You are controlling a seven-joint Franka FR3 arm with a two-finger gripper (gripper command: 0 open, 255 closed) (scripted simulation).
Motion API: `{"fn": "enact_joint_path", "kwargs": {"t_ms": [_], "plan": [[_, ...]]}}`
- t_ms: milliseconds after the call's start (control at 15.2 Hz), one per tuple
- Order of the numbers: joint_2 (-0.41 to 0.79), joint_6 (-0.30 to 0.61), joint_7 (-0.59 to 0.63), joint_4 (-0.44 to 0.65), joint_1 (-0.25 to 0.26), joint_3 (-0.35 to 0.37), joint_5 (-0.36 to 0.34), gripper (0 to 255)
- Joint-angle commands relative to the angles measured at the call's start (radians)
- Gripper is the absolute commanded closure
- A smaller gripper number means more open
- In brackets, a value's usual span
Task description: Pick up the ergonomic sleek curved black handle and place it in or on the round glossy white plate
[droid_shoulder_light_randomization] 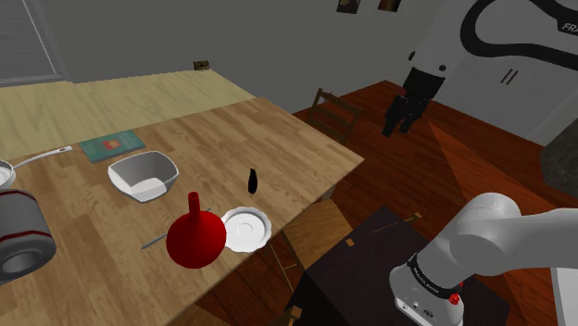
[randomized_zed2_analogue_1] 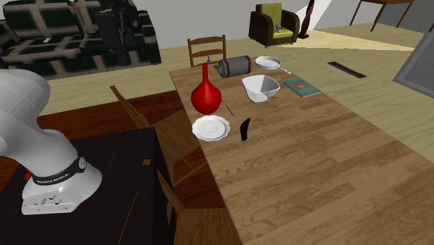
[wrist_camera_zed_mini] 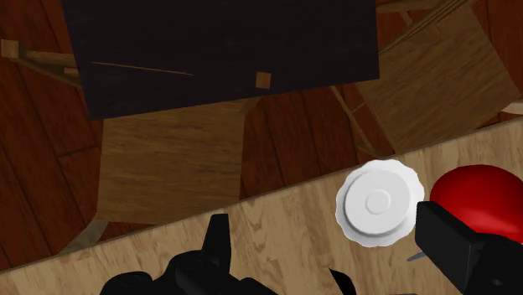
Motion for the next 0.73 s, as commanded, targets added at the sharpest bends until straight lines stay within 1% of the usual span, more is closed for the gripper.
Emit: {"fn": "enact_joint_path", "kwargs": {"t_ms": [0,330,660], "plan": [[0.0,0.0,0.0,0.0,0.0,0.0,0.0,0],[0.046,0.196,0.113,-0.102,0.006,0.102,0.026,0],[0.148,0.399,0.233,-0.161,0.005,0.206,0.035,0]]}}
